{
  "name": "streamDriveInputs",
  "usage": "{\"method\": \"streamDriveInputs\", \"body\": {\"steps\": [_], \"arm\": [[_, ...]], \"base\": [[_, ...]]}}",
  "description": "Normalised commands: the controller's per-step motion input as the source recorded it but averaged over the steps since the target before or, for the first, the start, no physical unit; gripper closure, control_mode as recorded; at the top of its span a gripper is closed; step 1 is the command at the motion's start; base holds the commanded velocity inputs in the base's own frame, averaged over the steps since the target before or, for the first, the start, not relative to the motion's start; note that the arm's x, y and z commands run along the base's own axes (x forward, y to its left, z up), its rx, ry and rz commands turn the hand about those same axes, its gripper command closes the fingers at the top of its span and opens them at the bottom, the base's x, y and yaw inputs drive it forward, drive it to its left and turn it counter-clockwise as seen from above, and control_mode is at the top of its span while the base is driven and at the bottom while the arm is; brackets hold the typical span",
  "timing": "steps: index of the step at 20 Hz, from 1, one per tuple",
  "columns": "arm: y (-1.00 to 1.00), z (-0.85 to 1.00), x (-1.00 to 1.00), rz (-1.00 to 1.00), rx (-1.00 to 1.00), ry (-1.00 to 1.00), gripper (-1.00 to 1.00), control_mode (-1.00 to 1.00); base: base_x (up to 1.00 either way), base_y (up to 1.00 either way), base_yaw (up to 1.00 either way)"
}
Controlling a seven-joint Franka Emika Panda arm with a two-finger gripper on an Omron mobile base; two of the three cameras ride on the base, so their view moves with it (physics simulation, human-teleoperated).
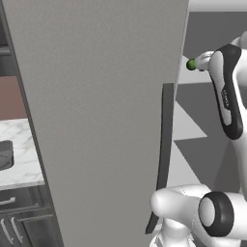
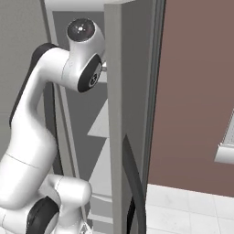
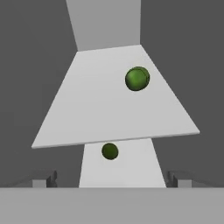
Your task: Take the avocado and lime out of the freezer and place them in the tupperware container on the counter. Then put the tupperware containing the vegetables back in the freezer.
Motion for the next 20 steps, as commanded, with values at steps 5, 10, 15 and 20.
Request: {"method": "streamDriveInputs", "body": {"steps": [5, 10, 15, 20], "arm": [[-0.09, 0.0, 0.62, 0.0, 0.06, 0.0, -1.0, -1.0], [-0.14, -0.05, 0.51, 0.0, 0.08, 0.0, -1.0, -1.0], [-0.17, -0.12, 0.42, -0.03, 0.03, 0.0, -1.0, -1.0], [-0.12, -0.17, 0.43, -0.07, 0.0, 0.0, -1.0, -1.0]], "base": [[0.0, 0.0, 0.0], [0.0, 0.0, 0.0], [0.0, 0.0, 0.0], [0.0, 0.0, 0.0]]}}
